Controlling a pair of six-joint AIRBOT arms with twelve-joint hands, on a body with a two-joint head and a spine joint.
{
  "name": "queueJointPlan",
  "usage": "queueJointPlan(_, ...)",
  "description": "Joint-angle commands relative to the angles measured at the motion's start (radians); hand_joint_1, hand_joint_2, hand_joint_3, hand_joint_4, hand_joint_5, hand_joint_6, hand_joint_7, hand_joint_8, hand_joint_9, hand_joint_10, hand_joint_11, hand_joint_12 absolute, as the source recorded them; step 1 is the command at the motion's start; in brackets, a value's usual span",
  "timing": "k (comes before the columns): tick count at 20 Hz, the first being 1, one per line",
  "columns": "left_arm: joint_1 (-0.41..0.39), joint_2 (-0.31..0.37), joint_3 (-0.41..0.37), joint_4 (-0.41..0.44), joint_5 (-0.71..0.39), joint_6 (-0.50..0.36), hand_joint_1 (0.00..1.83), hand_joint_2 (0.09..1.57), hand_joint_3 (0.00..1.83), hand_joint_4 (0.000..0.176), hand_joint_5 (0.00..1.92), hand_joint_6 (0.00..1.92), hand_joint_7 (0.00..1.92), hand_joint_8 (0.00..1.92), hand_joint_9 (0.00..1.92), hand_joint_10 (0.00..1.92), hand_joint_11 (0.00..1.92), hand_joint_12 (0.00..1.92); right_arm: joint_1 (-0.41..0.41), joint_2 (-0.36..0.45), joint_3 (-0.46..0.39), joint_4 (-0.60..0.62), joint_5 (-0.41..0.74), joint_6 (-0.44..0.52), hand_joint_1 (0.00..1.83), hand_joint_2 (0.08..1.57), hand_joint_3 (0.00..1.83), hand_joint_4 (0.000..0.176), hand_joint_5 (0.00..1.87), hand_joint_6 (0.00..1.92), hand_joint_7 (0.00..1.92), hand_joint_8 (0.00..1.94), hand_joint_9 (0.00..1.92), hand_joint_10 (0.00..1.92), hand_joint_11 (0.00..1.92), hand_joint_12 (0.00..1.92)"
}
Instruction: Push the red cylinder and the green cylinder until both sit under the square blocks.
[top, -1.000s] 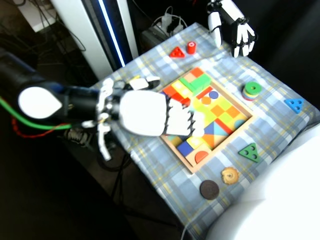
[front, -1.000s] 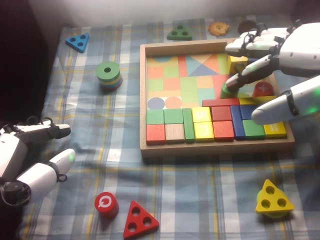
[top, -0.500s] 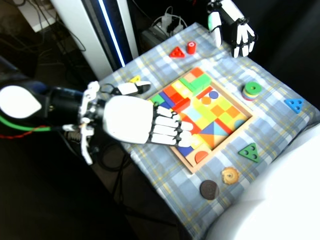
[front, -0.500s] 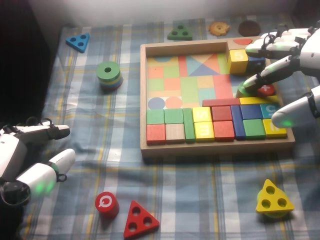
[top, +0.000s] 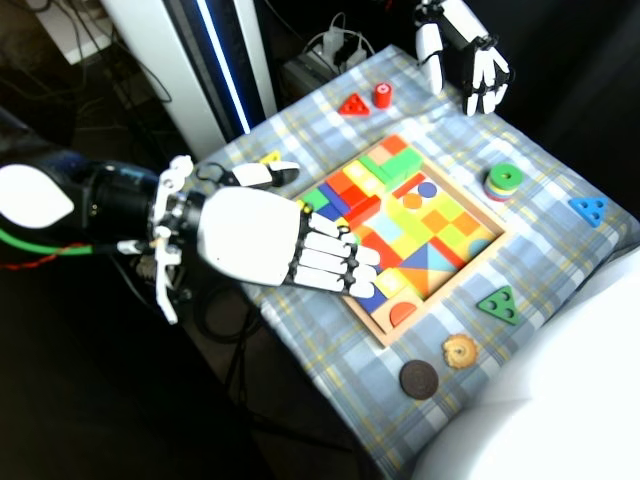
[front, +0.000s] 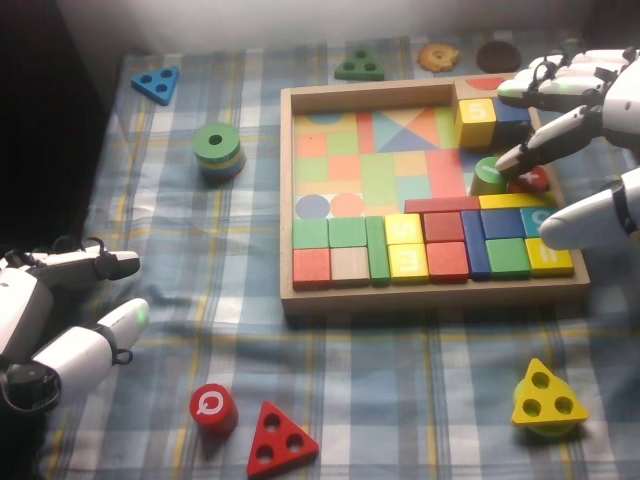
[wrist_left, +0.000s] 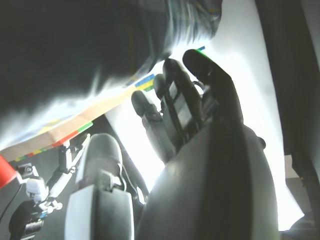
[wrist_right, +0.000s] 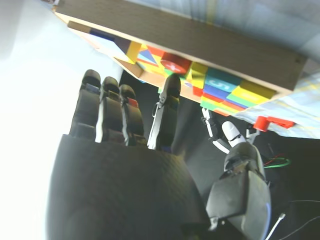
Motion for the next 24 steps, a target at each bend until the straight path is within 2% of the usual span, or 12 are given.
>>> queueJointPlan(1, -0.005, 0.002, 0.001, 0.037, -0.110, -0.009, 0.54, 1.28, 0.00, 0.061, 0.72, 0.00, 0.50, 0.00, 0.44, 0.00, 0.00, 0.79, 0.012, 0.007, -0.005, 0.038, 0.088, 0.000, 0.00, 0.89, 0.01, 0.176, 0.54, 0.00, 0.01, 0.00, 0.00, 0.00, 0.00, 0.00)
queueJointPlan(3, -0.005, 0.001, 0.000, 0.036, -0.110, -0.009, 0.58, 1.27, 0.00, 0.038, 0.74, 0.00, 0.52, 0.00, 0.46, 0.00, 0.00, 0.85, 0.013, 0.016, -0.011, 0.043, 0.092, 0.000, 0.00, 0.90, 0.02, 0.175, 0.52, 0.00, 0.00, 0.00, 0.00, 0.00, 0.00, 0.00)
queueJointPlan(7, -0.004, 0.000, 0.000, 0.033, -0.110, -0.009, 0.57, 1.26, 0.00, 0.038, 0.75, 0.00, 0.52, 0.00, 0.46, 0.00, 0.00, 0.87, 0.013, 0.024, -0.014, 0.071, 0.112, -0.010, 0.00, 0.90, 0.01, 0.157, 0.53, 0.00, 0.01, 0.00, 0.00, 0.00, 0.00, 0.00)
queueJointPlan(8, -0.003, 0.001, 0.000, 0.033, -0.110, -0.009, 0.57, 1.27, 0.00, 0.041, 0.75, 0.00, 0.51, 0.00, 0.45, 0.00, 0.00, 0.82, 0.013, 0.029, -0.017, 0.090, 0.123, -0.021, 0.00, 0.92, 0.02, 0.133, 0.55, 0.01, 0.01, 0.00, 0.00, 0.00, 0.00, 0.00)
queueJointPlan(12, -0.003, 0.001, 0.000, 0.033, -0.112, -0.009, 0.58, 1.26, 0.00, 0.061, 0.73, 0.00, 0.51, 0.00, 0.45, 0.00, 0.00, 0.80, 0.010, 0.070, -0.052, 0.215, 0.188, -0.123, 0.00, 0.93, 0.01, 0.151, 0.52, 0.00, 0.01, 0.00, 0.00, 0.00, 0.00, 0.00)
queueJointPlan(13, -0.003, 0.001, 0.000, 0.033, -0.112, -0.009, 0.57, 1.26, 0.00, 0.067, 0.73, 0.00, 0.51, 0.00, 0.45, 0.00, 0.00, 0.79, 0.002, 0.078, -0.064, 0.264, 0.212, -0.167, 0.00, 0.95, 0.02, 0.139, 0.48, 0.00, 0.04, 0.01, 0.00, 0.00, 0.00, 0.00)
queueJointPlan(14, -0.003, 0.001, 0.000, 0.033, -0.115, -0.009, 0.57, 1.26, 0.00, 0.077, 0.73, 0.00, 0.51, 0.00, 0.45, 0.00, 0.00, 0.80, -0.018, 0.089, -0.087, 0.336, 0.247, -0.233, 0.00, 0.95, 0.01, 0.161, 0.38, 0.00, 0.08, 0.01, 0.00, 0.00, 0.00, 0.00)
queueJointPlan(15, -0.003, 0.002, -0.001, 0.035, -0.121, -0.009, 0.59, 1.25, 0.00, 0.074, 0.74, 0.00, 0.52, 0.00, 0.46, 0.00, 0.00, 0.81, -0.042, 0.097, -0.109, 0.401, 0.281, -0.300, 0.00, 1.01, 0.01, 0.134, 0.25, 0.00, 0.08, 0.00, 0.00, 0.00, 0.00, 0.00)
queueJointPlan(16, -0.002, 0.005, -0.009, 0.048, -0.137, -0.008, 0.59, 1.25, 0.00, 0.084, 0.73, 0.00, 0.52, 0.00, 0.46, 0.00, 0.00, 0.81, -0.072, 0.105, -0.136, 0.474, 0.327, -0.377, 0.00, 1.03, 0.01, 0.123, 0.18, 0.00, 0.07, 0.00, 0.00, 0.00, 0.00, 0.00)
queueJointPlan(18, -0.002, 0.020, -0.017, 0.065, -0.166, -0.008, 0.58, 1.28, 0.00, 0.065, 0.69, 0.00, 0.49, 0.00, 0.44, 0.00, 0.00, 0.73, -0.173, 0.116, -0.186, 0.630, 0.461, -0.485, 0.00, 1.11, 0.01, 0.067, 0.11, 0.00, 0.05, 0.00, 0.00, 0.00, 0.00, 0.00)
queueJointPlan(21, -0.006, 0.049, -0.021, 0.082, -0.195, -0.008, 0.58, 1.27, 0.00, 0.069, 0.70, 0.00, 0.51, 0.00, 0.45, 0.00, 0.00, 0.81, -0.366, 0.123, -0.246, 0.878, 0.733, -0.576, 0.00, 1.11, 0.01, 0.084, 0.11, 0.01, 0.05, 0.00, 0.00, 0.00, 0.00, 0.00)
queueJointPlan(24, -0.006, 0.070, -0.032, 0.095, -0.232, -0.008, 0.58, 1.29, 0.00, 0.069, 0.63, 0.00, 0.50, 0.00, 0.51, 0.02, 0.00, 1.26, -0.605, 0.114, -0.299, 1.087, 1.016, -0.579, 0.00, 1.12, 0.00, 0.085, 0.17, 0.01, 0.11, 0.01, 0.02, 0.00, 0.00, 0.00)
